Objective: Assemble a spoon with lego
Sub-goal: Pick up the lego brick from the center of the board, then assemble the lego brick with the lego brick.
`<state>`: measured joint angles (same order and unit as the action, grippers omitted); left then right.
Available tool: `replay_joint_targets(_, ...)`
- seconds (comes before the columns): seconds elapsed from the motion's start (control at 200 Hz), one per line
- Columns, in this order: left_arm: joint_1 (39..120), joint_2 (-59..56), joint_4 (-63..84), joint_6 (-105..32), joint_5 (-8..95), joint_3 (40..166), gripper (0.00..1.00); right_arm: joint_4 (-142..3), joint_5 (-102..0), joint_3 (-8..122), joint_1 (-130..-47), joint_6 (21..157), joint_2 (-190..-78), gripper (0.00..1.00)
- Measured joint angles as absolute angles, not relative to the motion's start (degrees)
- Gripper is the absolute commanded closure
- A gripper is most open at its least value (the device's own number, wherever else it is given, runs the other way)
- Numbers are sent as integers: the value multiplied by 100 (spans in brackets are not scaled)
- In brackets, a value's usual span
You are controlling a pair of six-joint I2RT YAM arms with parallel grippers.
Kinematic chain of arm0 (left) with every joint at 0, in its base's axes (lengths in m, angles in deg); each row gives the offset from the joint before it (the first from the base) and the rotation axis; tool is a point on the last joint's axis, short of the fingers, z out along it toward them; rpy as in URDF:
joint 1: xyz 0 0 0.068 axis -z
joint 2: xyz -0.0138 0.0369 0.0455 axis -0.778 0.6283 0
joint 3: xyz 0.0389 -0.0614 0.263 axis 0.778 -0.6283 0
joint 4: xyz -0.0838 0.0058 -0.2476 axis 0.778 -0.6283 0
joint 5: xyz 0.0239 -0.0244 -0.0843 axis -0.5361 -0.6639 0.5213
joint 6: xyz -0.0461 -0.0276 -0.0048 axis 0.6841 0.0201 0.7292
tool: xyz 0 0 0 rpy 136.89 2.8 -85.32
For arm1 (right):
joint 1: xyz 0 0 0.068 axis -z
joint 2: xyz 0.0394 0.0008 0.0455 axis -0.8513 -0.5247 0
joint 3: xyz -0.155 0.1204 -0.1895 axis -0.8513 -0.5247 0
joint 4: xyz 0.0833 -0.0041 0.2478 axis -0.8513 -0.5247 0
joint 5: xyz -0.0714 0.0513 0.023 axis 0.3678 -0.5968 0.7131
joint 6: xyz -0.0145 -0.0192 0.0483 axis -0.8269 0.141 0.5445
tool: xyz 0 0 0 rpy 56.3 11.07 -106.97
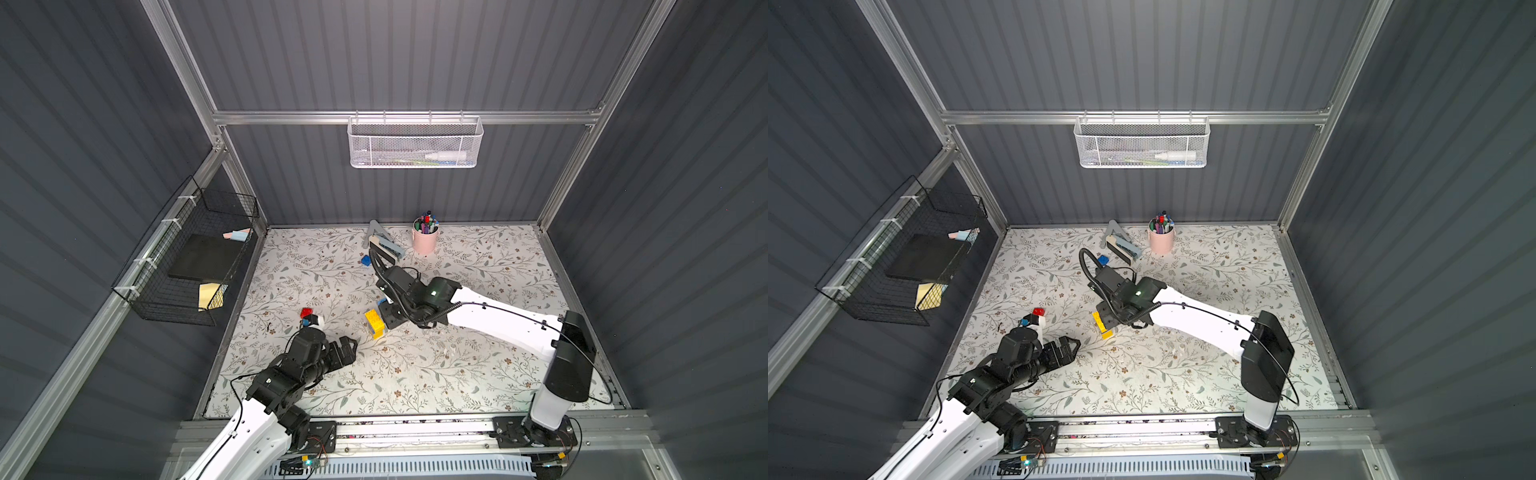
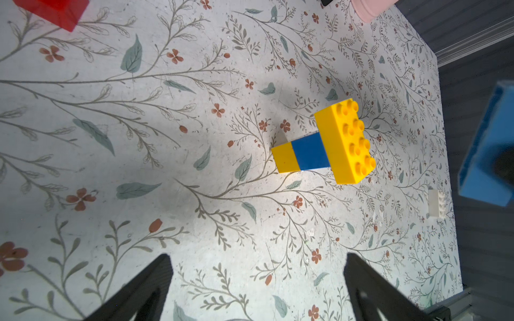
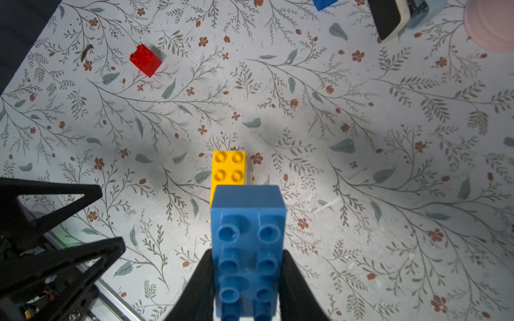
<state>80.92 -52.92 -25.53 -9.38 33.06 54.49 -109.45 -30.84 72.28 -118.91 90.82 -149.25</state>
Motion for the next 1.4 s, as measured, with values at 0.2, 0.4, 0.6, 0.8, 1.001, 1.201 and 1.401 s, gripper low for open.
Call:
replay_joint_targets(0.2,8169,-5369,-2557,-936,3295,5449,1,-10914,-3180,7977,-11880,8927,-15867,90)
replay_joint_targets(0.4,8212,-5393,-2559,-934,3282,5449,1,-10932,-3292,7999,-11882,8805,-16060,91)
replay_joint_targets(0.6,8219,-5393,-2559,-930,3282,5449,1,-10976,-3289,8017,-11882,8774,-16066,91)
replay_joint_targets(0.8,8223,-5393,-2559,-916,3280,5449,1,-11037,-3366,8133,-11882,8739,-16152,91)
replay_joint_targets(1.001,8223,-5393,-2559,-914,3280,5449,1,-11056,-3383,8172,-11882,8682,-16219,91)
replay_joint_targets(1.201,8223,-5393,-2559,-914,3280,5449,1,-11094,-3383,8248,-11882,8641,-16278,91)
replay_joint_targets(1.401,8223,-5393,-2559,-914,3276,5449,1,-11371,-3368,8631,-11882,8641,-16534,93)
